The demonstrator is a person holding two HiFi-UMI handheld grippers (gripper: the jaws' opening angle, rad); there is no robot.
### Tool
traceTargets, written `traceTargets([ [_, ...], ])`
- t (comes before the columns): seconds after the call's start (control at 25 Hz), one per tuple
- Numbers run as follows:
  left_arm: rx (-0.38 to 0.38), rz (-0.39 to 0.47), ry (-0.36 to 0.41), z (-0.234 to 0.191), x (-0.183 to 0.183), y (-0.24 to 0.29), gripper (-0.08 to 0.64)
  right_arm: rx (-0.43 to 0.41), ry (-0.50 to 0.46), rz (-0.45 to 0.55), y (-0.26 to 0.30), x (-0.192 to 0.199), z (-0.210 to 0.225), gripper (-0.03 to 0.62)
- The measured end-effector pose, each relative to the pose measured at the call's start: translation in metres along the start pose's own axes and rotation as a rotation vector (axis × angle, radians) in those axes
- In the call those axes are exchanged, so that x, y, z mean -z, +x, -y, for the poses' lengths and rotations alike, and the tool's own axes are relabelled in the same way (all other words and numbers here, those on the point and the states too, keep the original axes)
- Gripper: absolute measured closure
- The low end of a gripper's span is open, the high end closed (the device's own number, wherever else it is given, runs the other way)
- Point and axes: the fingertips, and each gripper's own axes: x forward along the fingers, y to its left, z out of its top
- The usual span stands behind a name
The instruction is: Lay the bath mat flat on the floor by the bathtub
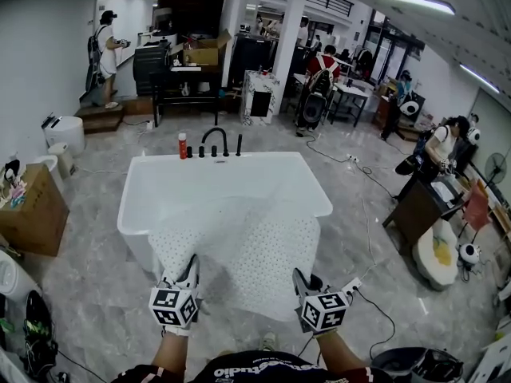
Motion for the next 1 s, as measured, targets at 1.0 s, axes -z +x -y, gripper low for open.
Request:
traceTargets([
  [1.0, -0.135, -0.005, 0.021, 0.018, 0.000, 0.093, 0.532, -0.122, 0.026, 0.012, 0.091, -0.016, 0.114, 0.543],
])
